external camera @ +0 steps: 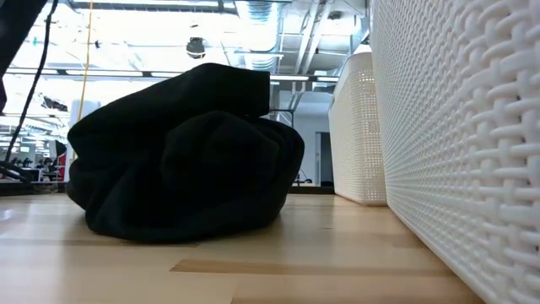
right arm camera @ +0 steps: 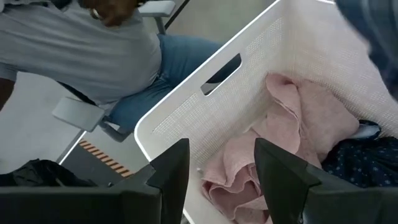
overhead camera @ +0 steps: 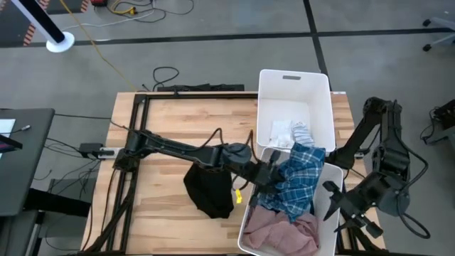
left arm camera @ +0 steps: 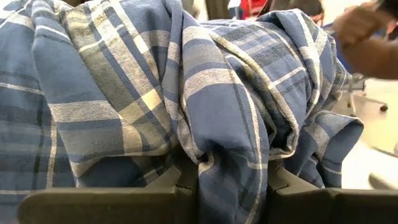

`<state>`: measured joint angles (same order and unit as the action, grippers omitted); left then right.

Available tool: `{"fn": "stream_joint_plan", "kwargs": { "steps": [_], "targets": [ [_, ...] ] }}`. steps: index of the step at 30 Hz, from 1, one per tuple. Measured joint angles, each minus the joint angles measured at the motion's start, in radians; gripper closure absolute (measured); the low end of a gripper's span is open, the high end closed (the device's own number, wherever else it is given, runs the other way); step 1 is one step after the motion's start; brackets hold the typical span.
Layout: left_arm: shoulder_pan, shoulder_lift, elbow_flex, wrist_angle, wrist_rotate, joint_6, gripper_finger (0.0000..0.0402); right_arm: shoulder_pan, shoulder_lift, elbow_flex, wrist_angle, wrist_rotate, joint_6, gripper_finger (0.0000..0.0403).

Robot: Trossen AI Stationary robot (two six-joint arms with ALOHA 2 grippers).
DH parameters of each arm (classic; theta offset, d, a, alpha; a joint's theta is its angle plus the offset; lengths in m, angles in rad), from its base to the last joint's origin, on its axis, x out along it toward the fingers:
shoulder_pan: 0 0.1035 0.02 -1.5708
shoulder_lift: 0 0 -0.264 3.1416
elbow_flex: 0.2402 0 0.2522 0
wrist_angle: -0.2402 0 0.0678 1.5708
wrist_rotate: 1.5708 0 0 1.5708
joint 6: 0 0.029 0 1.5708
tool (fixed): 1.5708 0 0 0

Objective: Sort clothes
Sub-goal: Put the blue striped polo in the bottom laundry bin

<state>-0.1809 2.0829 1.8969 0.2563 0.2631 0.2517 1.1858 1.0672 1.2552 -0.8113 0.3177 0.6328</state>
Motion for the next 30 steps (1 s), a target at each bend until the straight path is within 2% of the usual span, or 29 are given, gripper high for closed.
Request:
{"fn": "stream_joint_plan", "kwargs": {
  "steps": [10,16,22,30],
  "targets": [
    [0.04,0.072,0.0,-0.04,0.073,-0.088,0.034,0.025,0.0,0.0,-0.01,0.078,0.007,0.0207],
    [0.046,0.112,0.0,-0.076,0.066,-0.095,0.034,0.025,0.0,0.0,-0.024,0.085,0.006,0.0207],
    [0.046,0.113,0.0,-0.196,0.014,-0.09,0.034,0.025,0.0,0.0,-0.024,0.106,0.006,0.0207],
    [0.046,0.108,0.027,-0.358,-0.004,-0.077,0.034,0.025,0.0,0.0,-0.024,0.12,0.011,0.0207]
  ]
}}
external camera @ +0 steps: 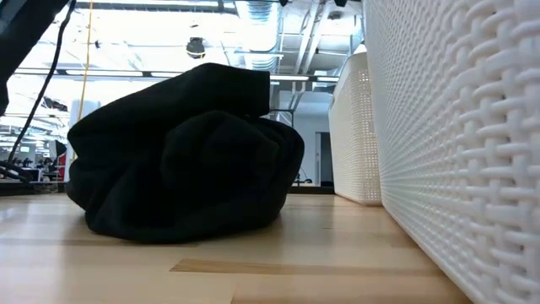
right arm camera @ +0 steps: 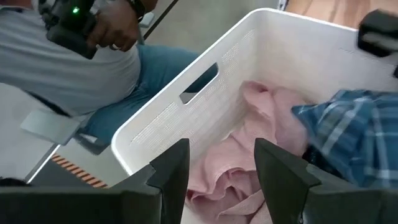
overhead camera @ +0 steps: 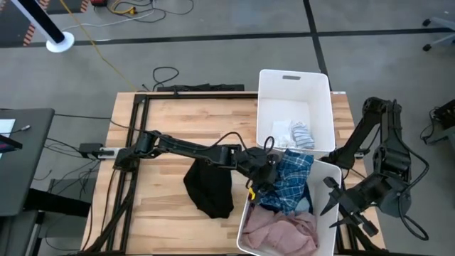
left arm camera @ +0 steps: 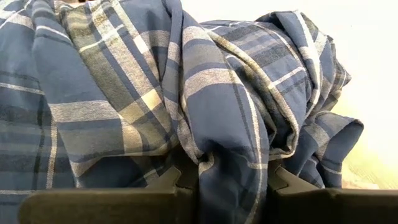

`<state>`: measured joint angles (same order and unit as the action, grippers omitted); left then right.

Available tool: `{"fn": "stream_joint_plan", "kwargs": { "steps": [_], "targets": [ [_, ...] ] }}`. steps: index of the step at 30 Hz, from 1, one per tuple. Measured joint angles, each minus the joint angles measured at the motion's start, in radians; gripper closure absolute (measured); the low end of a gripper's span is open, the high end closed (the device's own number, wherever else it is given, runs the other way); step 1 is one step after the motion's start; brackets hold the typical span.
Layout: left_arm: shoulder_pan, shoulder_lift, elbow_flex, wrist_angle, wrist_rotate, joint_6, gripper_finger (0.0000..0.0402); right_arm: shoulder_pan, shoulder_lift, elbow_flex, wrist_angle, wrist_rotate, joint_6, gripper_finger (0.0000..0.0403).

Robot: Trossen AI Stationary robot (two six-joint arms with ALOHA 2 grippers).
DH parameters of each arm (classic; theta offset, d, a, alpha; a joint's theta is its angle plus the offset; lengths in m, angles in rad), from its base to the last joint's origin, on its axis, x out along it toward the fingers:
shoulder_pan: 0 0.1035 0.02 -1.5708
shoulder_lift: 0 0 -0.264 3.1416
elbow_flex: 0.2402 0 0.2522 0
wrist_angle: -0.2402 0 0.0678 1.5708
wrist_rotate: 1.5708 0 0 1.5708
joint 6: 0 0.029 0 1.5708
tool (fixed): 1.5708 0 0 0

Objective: Sort clothes
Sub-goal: Put the blue striped polo in the bottom laundry bin

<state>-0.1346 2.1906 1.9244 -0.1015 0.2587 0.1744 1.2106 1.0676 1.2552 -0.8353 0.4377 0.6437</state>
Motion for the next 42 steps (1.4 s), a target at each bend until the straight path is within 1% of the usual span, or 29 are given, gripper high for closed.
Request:
{"fn": "stream_joint_plan", "kwargs": {
  "steps": [11,13,16,20,23,27,29,34,37,40,42],
  "targets": [
    [0.0,-0.002,0.002,-0.096,-0.014,-0.048,0.034,0.0,0.0,0.0,-0.002,0.017,0.003,0.0207],
    [-0.001,-0.002,0.003,-0.111,-0.014,-0.049,0.034,0.0,0.0,0.0,-0.002,0.035,0.003,0.0207],
    [-0.004,0.002,0.045,-0.193,-0.026,-0.048,0.034,0.0,0.0,0.0,-0.003,0.04,-0.002,0.0207],
    [-0.015,0.002,0.079,-0.224,-0.104,-0.026,0.034,-0.002,0.0,0.0,-0.002,0.049,-0.012,0.0207],
    [-0.016,0.002,0.116,-0.275,-0.107,-0.022,0.034,-0.002,0.0,0.0,-0.003,0.063,-0.016,0.0207],
    [-0.011,0.02,0.118,-0.297,-0.107,-0.026,0.034,-0.002,0.0,0.0,-0.003,0.069,-0.017,0.0207],
    [-0.009,0.029,0.116,-0.32,-0.108,-0.026,0.0321,-0.002,0.0,0.0,-0.002,0.085,-0.019,0.0207],
    [-0.009,0.062,0.118,-0.294,-0.106,-0.03,0.0229,-0.003,0.0,0.0,-0.006,0.121,-0.026,0.0207],
    [-0.009,0.072,0.121,-0.281,-0.103,-0.044,0.0182,-0.01,0.001,0.0,-0.008,0.139,-0.026,0.0207],
    [-0.009,0.073,0.121,-0.279,-0.1,-0.049,0.0147,-0.03,0.006,0.0,-0.01,0.146,-0.026,0.0207],
    [-0.009,0.074,0.131,-0.29,-0.085,-0.042,0.0132,-0.045,0.013,0.0,-0.01,0.148,-0.025,0.0207]
  ]
}}
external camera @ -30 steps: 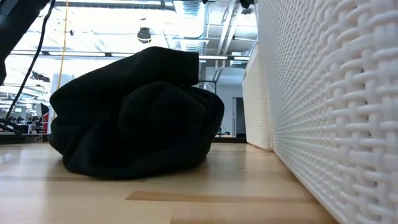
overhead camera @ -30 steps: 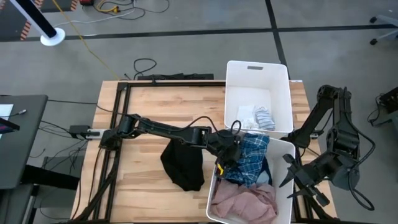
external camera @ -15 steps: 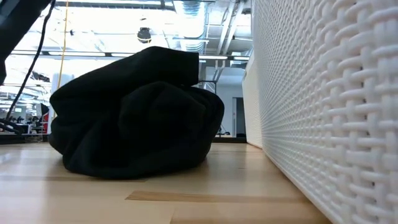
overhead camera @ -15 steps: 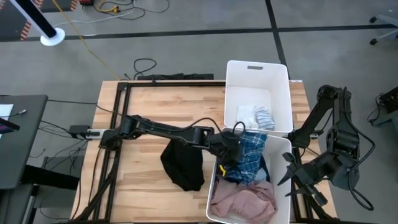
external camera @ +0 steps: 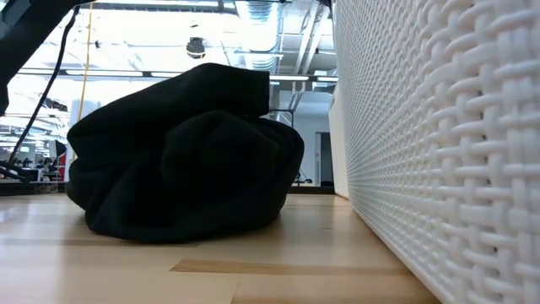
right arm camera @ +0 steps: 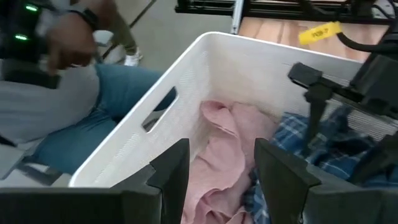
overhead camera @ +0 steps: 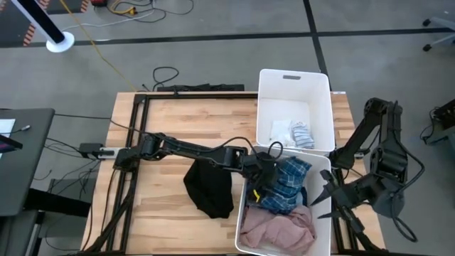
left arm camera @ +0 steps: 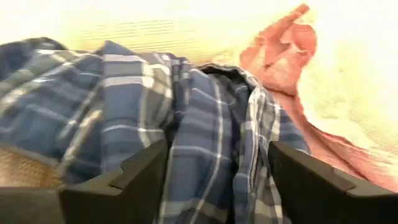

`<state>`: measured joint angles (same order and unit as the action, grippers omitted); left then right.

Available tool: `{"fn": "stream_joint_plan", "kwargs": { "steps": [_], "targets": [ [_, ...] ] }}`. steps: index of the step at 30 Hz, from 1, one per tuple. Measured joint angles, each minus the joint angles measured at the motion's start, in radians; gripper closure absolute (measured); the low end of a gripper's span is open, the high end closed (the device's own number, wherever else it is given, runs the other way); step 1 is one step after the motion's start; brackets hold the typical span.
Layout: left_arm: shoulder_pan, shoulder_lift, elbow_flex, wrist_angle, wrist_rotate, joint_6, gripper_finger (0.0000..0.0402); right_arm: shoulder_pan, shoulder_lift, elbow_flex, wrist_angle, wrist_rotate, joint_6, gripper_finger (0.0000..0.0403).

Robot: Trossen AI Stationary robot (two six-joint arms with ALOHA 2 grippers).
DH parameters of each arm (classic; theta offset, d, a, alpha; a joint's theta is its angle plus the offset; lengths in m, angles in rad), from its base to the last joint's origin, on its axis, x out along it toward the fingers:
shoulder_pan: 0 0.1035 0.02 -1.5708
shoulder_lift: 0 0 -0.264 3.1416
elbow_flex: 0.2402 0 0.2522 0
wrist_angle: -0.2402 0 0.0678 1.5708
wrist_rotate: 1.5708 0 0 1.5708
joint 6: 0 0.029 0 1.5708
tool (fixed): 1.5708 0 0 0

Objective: Sort clothes
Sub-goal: Put the blue striped polo in the bottom laundry bin

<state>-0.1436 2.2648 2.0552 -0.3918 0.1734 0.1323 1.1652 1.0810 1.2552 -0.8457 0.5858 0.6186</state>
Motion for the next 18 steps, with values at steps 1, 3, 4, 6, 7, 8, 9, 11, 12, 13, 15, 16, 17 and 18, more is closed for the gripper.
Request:
{"fn": "stream_joint_plan", "kwargs": {
  "steps": [1,3,4,6,7,8,9,11,12,13,15,16,17,18],
  "targets": [
    [0.0,0.003,0.014,-0.014,0.016,0.004,0.0127,-0.008,0.005,0.0,-0.001,0.0,0.0,0.0207],
    [-0.003,0.007,0.049,-0.05,0.057,0.014,0.0122,-0.03,0.016,0.0,-0.003,0.0,0.0,0.0207],
    [-0.005,0.008,0.064,-0.059,0.068,0.022,0.0121,-0.044,0.022,0.0,-0.007,0.0,0.001,0.0207],
    [-0.014,0.005,0.095,-0.061,0.074,0.039,0.0121,-0.07,0.038,0.0,-0.018,0.0,0.001,0.0207],
    [-0.018,0.005,0.121,-0.08,0.078,0.048,0.0121,-0.084,0.047,0.0,-0.02,0.0,0.001,0.0207],
    [-0.022,0.005,0.153,-0.113,0.079,0.057,0.0122,-0.098,0.056,0.0,-0.021,0.0,0.001,0.0207],
    [-0.026,0.005,0.189,-0.15,0.08,0.067,0.0122,-0.113,0.066,0.0,-0.025,-0.001,0.0,0.0207],
    [-0.03,0.004,0.253,-0.205,0.074,0.085,0.0122,-0.143,0.084,0.0,-0.028,-0.005,-0.014,0.0207],
    [-0.034,0.004,0.286,-0.234,0.061,0.095,0.0122,-0.156,0.094,0.0,-0.034,-0.006,-0.017,0.0207],
    [-0.037,-0.002,0.303,-0.258,0.052,0.106,0.0122,-0.171,0.103,0.0,-0.045,-0.007,-0.018,0.0207],
    [-0.047,-0.062,0.263,-0.263,0.01,0.119,0.0122,-0.201,0.12,0.0,-0.061,-0.009,-0.019,0.0207],
    [-0.052,-0.081,0.258,-0.27,-0.01,0.128,0.0122,-0.217,0.13,0.0,-0.075,-0.01,-0.018,0.0207],
    [-0.056,-0.11,0.259,-0.285,-0.037,0.138,0.0122,-0.234,0.138,0.0,-0.089,-0.011,-0.017,0.0207],
    [-0.065,-0.137,0.259,-0.329,-0.073,0.144,0.0122,-0.25,0.149,0.0,-0.101,-0.014,-0.017,0.0207]
  ]
}}
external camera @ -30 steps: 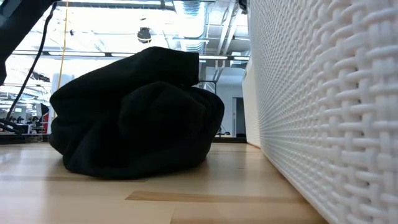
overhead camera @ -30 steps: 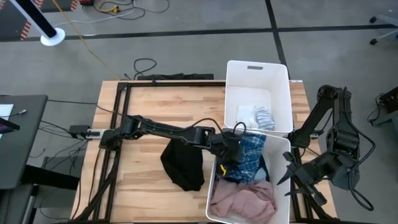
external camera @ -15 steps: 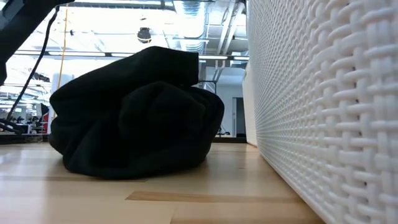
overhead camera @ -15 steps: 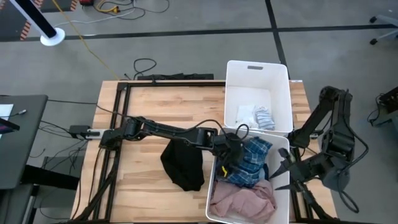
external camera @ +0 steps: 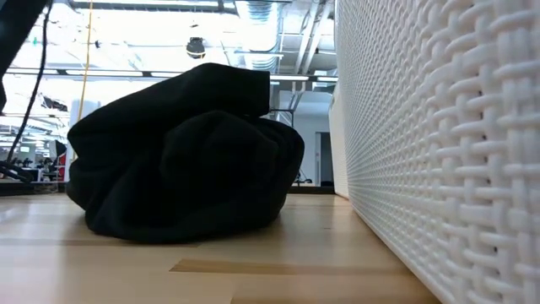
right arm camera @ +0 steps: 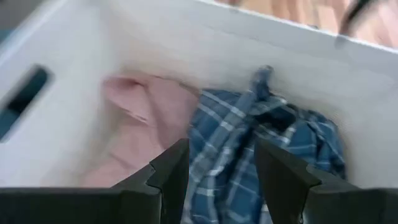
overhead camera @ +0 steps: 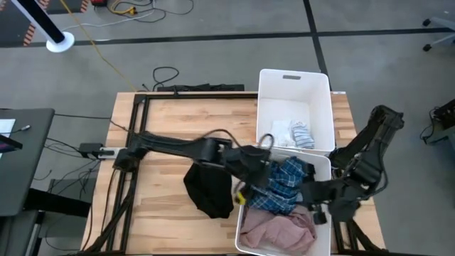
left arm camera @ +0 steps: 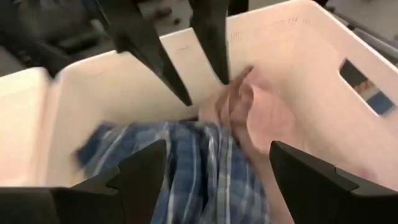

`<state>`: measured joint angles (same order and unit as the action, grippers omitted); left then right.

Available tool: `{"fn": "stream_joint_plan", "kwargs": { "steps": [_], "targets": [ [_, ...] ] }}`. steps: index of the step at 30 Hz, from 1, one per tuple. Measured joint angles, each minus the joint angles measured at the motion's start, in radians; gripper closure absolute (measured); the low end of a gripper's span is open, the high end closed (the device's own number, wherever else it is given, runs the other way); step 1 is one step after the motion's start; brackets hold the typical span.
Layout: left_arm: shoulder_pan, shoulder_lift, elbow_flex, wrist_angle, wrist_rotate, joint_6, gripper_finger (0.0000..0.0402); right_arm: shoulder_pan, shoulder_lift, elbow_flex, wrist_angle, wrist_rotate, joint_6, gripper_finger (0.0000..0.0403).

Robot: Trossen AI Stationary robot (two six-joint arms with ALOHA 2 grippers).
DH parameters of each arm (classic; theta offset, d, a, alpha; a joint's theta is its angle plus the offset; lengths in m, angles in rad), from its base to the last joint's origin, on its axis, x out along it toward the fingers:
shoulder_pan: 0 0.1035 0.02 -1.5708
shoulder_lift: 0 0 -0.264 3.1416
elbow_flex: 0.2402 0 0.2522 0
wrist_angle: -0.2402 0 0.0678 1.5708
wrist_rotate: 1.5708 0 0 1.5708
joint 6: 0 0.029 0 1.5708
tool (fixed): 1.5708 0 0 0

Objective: Sort clothes
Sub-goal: Put the blue striped polo in the bottom laundry bin

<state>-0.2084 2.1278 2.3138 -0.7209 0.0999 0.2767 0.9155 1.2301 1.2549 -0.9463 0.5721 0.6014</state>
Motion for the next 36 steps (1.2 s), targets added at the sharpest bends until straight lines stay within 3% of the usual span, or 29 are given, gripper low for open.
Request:
{"fn": "stream_joint_plan", "kwargs": {
  "steps": [10,17,23,31,36],
  "targets": [
    [-0.055,-0.185,0.002,-0.391,-0.288,-0.08,0.0122,-0.166,0.128,0.0,-0.139,-0.094,0.0,0.0207],
    [-0.071,-0.197,-0.041,-0.618,-0.398,-0.183,0.0122,-0.257,0.187,-0.091,-0.083,-0.134,-0.024,0.0207],
    [-0.058,-0.22,-0.189,-0.559,-0.421,-0.21,0.0122,-0.323,0.214,-0.212,0.039,-0.216,-0.022,0.0207],
    [-0.053,-0.234,-0.476,-0.29,-0.424,-0.176,0.0122,-0.377,0.228,-0.345,0.204,-0.295,-0.023,0.0207],
    [-0.048,-0.345,-0.641,-0.205,-0.435,-0.216,0.0122,-0.384,0.228,-0.395,0.29,-0.326,-0.026,0.0207]
  ]
}}
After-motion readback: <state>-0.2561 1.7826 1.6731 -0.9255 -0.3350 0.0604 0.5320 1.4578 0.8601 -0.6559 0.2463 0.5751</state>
